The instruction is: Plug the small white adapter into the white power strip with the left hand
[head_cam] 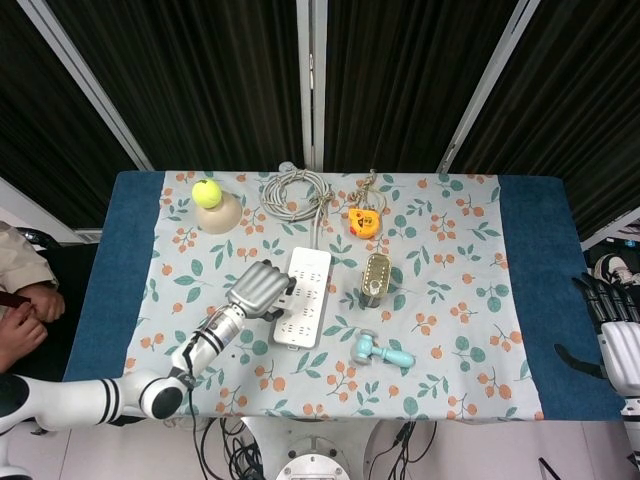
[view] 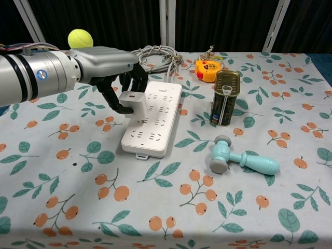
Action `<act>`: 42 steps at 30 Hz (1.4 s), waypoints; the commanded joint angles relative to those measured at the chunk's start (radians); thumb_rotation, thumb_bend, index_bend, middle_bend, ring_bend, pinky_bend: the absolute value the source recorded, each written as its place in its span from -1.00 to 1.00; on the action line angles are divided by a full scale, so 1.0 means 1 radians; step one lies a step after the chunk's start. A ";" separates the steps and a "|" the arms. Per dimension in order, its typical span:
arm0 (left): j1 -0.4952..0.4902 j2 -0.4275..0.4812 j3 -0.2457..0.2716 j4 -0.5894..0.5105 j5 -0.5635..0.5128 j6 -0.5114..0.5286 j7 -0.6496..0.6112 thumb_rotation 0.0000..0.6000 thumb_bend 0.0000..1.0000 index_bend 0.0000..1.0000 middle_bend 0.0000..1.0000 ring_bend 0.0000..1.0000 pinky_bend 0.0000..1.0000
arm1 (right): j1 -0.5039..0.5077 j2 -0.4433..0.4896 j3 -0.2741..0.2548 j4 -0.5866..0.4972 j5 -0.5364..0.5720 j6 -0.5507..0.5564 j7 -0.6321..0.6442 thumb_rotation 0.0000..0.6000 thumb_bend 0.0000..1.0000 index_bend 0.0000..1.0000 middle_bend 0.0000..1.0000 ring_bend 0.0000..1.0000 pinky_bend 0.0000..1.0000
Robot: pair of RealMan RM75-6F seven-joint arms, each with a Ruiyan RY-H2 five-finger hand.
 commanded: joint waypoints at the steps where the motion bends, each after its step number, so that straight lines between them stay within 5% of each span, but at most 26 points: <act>1: -0.004 -0.002 0.003 0.002 -0.004 0.000 0.000 1.00 -0.16 0.33 0.35 -0.08 -0.31 | -0.001 0.000 0.000 0.001 0.000 0.001 0.001 1.00 -0.78 -1.00 -0.96 -1.00 -1.00; 19: -0.043 -0.011 0.026 0.018 -0.052 -0.005 0.040 1.00 -0.15 0.33 0.35 -0.08 -0.33 | -0.007 -0.004 -0.001 0.011 0.000 0.006 0.011 1.00 -0.78 -1.00 -0.96 -1.00 -1.00; 32: -0.105 -0.031 0.043 0.026 -0.113 -0.003 0.157 1.00 -0.10 0.55 0.70 0.25 -0.35 | -0.011 -0.007 -0.001 0.018 0.002 0.009 0.018 1.00 -0.78 -1.00 -0.96 -1.00 -1.00; 42: -0.150 -0.058 0.064 0.007 -0.208 0.052 0.299 1.00 -0.10 0.60 0.75 0.30 -0.42 | -0.012 -0.008 -0.001 0.024 0.005 0.008 0.025 1.00 -0.78 -1.00 -0.96 -1.00 -1.00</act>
